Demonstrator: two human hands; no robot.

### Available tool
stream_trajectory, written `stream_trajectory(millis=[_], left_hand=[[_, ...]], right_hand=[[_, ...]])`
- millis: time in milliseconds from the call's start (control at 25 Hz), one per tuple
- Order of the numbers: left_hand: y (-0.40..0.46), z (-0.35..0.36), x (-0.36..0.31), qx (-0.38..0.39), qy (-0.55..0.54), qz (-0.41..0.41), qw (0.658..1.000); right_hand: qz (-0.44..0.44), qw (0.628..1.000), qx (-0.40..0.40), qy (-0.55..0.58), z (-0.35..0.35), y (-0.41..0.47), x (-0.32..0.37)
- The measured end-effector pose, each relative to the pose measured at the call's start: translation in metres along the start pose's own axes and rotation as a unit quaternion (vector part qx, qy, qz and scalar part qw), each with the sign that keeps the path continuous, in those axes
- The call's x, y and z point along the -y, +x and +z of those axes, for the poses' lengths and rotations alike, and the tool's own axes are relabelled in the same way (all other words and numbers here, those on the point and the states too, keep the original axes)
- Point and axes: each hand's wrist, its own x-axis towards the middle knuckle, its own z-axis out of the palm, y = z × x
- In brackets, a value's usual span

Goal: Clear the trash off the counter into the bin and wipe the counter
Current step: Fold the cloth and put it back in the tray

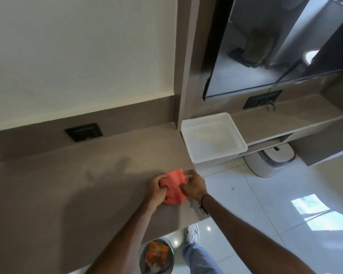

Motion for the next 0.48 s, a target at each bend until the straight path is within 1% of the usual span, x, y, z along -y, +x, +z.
stream_trajectory(millis=[240,360,480], left_hand=[[0.092,0.063,-0.097,0.028,-0.016,0.010,0.999],[0.127,0.087,-0.120,0.037,0.010,0.008,0.999],[0.144,0.093,-0.129,0.045,0.054,0.015,0.997]], right_hand=[[-0.005,0.999,-0.042,0.024,-0.091,0.110,0.029],[0.006,0.998,-0.061,0.034,-0.112,0.158,0.033],[0.011,0.999,-0.034,0.022,-0.120,0.186,0.038]])
